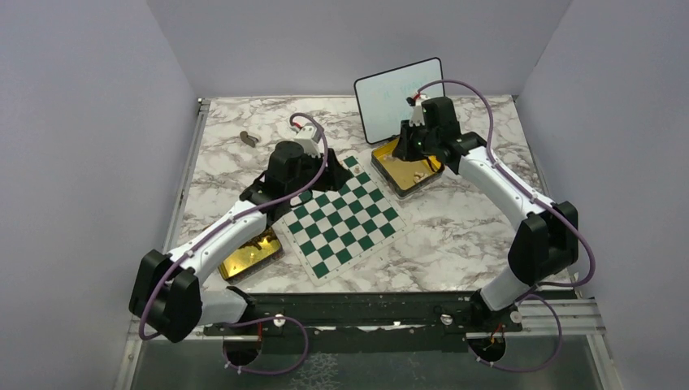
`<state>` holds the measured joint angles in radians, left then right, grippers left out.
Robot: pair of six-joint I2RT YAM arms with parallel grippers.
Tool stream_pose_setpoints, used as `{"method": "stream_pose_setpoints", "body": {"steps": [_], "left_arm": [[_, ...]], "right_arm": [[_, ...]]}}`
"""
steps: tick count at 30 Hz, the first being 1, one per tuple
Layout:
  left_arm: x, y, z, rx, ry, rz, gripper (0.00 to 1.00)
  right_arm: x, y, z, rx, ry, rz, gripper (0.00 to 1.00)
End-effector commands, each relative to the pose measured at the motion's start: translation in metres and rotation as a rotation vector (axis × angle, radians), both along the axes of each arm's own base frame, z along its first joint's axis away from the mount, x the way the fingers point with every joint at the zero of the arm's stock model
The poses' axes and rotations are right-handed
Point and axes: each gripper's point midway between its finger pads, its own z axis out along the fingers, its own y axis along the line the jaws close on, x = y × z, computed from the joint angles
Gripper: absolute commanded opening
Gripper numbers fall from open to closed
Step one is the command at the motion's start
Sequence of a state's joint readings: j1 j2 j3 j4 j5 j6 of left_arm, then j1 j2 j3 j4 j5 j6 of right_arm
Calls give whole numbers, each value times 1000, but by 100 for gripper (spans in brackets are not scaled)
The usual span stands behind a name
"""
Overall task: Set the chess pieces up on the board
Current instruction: Pick up the chess piece from the storage box.
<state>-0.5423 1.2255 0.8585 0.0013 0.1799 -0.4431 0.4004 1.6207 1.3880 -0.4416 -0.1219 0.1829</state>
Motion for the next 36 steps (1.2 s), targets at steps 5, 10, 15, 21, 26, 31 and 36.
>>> {"method": "stream_pose_setpoints", "body": {"steps": [5, 10, 15, 21, 26, 31, 36], "left_arm": [[26, -51, 51, -266, 17, -88, 55], [32, -69, 46, -300, 61, -145, 46], [34, -79, 41, -310, 95, -181, 45], [35, -85, 32, -293, 112, -188, 45], [37, -87, 23, -278, 123, -179, 45], [40, -91, 21, -264, 115, -177, 45], [45, -96, 18, -261, 117, -175, 45]], "right_arm": [[-33, 37, 14, 228, 64, 73, 8], [-40, 43, 20, 288, 68, 73, 7], [-42, 46, 20, 311, 78, 61, 7], [-41, 44, 19, 321, 85, 30, 7], [-40, 45, 22, 329, 84, 26, 7], [-41, 45, 22, 328, 86, 23, 7], [-41, 46, 18, 325, 94, 21, 7]]}}
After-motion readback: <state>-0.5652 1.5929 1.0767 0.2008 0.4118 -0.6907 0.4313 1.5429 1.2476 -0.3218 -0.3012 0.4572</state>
